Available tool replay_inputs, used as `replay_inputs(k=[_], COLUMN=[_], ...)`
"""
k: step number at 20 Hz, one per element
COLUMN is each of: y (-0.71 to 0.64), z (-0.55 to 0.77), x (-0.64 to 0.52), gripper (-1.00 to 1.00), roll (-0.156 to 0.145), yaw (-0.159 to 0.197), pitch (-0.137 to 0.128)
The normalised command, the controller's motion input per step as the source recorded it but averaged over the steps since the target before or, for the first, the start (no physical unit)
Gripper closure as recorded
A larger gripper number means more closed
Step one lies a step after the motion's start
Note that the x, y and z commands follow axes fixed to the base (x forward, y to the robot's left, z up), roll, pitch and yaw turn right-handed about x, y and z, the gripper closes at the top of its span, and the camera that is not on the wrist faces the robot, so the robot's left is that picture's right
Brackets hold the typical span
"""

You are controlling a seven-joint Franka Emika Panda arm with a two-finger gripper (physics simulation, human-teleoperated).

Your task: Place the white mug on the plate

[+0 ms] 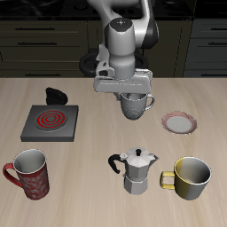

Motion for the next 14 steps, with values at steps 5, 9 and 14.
replay_inputs(k=[5, 9, 14], y=[0.13, 0.06, 0.08], z=[0.21, 0.20, 0.14], x=[-0.14, -0.06, -0.03], gripper=[1.00, 1.00, 1.00], roll=[0.029, 0.008, 0.005], yaw=[0.020, 0.022, 0.025], pitch=[-0.043, -0.049, -0.042])
